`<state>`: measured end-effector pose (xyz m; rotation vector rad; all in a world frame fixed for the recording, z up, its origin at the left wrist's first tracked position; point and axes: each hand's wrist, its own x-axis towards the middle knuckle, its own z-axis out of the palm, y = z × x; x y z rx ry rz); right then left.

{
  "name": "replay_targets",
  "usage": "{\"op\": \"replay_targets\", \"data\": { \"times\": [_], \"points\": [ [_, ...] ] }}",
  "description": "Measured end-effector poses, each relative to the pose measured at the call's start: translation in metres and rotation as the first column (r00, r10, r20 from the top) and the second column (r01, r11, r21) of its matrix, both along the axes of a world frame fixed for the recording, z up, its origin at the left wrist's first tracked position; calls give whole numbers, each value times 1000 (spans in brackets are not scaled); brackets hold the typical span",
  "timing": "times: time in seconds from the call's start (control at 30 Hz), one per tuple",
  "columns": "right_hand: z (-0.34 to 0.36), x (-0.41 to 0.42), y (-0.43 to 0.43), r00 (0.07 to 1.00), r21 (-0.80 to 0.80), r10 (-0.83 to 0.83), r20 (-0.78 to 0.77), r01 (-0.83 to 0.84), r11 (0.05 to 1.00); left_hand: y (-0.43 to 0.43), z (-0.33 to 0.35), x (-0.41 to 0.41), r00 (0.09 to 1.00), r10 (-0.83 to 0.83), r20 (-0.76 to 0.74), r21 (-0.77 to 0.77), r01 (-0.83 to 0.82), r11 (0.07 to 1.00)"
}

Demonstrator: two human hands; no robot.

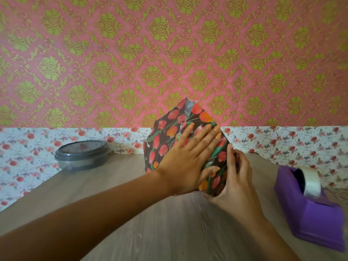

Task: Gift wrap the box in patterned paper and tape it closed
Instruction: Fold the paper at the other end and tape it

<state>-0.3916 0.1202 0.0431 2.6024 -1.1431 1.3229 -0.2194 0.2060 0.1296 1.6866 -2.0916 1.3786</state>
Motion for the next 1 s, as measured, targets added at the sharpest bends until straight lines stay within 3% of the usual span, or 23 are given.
{"op": "replay_targets", "data": {
  "times": [0.03, 0.1, 0.33, 0.53, 0.67, 0.8, 1.0],
  "points": [
    [17, 23, 11, 996, -17, 55, 65, -54, 998, 0, 0, 5, 999, -24, -21, 22, 24, 999],
    [24, 31, 11, 1000, 9, 21, 19, -21, 1000, -1, 0, 11, 996, -64, -58, 67, 68, 995],
    [17, 26, 7, 989, 12, 108, 102, -110, 994, -15, 6, 22, 948, -163, -274, 288, 243, 926],
    [20, 23, 5, 987, 31, 124, 103, -127, 991, -23, 21, 26, 802, -143, -580, 399, 433, 808],
    [20, 22, 3, 988, 48, 119, 97, -124, 991, -24, 38, 34, 850, -162, -502, 478, 429, 766],
    [22, 21, 3, 987, 63, 127, 99, -134, 989, -23, 58, 35, 927, -88, -365, 599, 306, 740],
    [24, 19, 1, 983, 77, 144, 115, -153, 985, -28, 71, 30, 973, -92, -214, 625, 209, 752]
  ]
}}
